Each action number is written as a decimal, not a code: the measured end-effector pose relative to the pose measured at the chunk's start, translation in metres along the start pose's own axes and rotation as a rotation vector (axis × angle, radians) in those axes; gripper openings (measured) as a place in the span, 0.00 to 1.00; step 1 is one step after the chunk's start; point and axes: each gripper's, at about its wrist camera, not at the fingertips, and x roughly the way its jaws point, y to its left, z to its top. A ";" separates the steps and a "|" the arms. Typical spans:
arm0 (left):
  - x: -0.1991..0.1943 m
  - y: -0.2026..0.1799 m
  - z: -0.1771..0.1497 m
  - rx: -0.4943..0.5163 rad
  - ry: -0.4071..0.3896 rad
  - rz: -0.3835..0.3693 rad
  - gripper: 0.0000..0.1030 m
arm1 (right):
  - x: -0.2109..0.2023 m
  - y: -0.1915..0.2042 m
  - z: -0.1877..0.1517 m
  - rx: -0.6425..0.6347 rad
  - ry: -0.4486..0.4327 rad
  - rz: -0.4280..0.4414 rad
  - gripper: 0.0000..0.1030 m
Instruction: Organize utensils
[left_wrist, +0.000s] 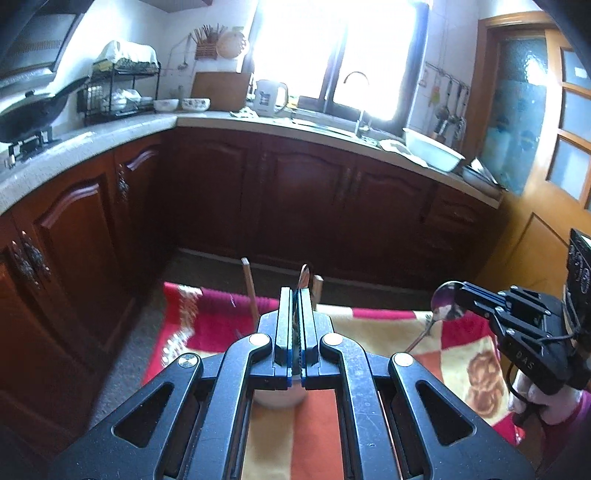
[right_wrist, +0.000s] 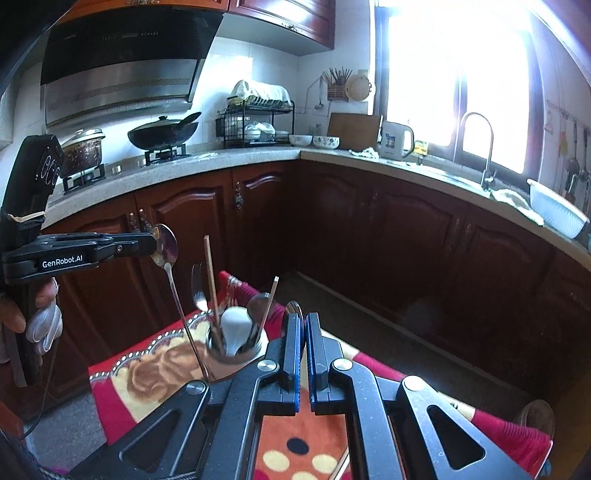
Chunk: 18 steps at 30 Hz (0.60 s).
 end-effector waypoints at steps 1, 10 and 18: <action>0.002 0.001 0.004 0.003 -0.008 0.013 0.01 | 0.002 0.001 0.004 -0.007 -0.007 -0.008 0.02; 0.019 0.012 0.020 0.038 -0.029 0.093 0.01 | 0.028 0.002 0.030 -0.039 -0.019 -0.059 0.02; 0.032 0.015 0.014 0.090 -0.039 0.173 0.01 | 0.061 0.006 0.031 -0.065 0.011 -0.094 0.02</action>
